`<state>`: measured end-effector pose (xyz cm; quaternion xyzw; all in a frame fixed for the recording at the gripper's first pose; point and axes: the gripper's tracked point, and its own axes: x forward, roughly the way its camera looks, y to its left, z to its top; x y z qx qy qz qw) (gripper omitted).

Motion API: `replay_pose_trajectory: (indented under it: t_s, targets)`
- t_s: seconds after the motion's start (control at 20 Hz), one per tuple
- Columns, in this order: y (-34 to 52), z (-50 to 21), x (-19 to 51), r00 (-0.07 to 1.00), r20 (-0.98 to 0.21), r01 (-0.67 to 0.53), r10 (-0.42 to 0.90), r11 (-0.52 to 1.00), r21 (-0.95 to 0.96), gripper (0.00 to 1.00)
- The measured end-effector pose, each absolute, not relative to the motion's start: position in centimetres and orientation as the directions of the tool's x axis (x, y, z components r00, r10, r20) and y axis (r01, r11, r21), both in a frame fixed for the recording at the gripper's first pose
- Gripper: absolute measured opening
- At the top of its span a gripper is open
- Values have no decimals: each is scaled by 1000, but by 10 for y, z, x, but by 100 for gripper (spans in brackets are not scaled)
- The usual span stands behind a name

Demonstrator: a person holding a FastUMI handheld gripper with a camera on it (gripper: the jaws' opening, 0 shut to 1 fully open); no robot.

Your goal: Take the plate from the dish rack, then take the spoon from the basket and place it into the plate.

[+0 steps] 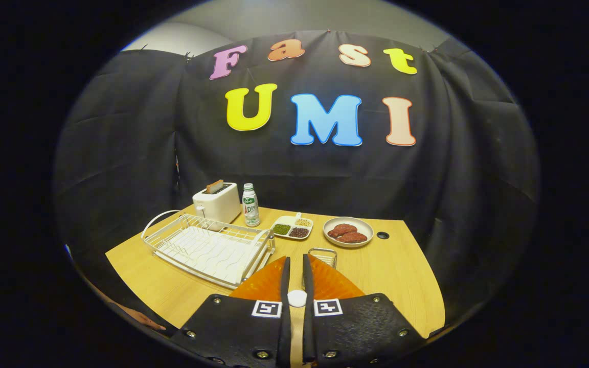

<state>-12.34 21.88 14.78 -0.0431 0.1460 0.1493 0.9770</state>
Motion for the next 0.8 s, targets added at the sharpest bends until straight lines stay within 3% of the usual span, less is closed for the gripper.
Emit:
replay_pose_trajectory:
  t_s: [0.8]
  targets:
    - [326, 81, -131, 768, -479, -516, 426, 854, -69, 9]
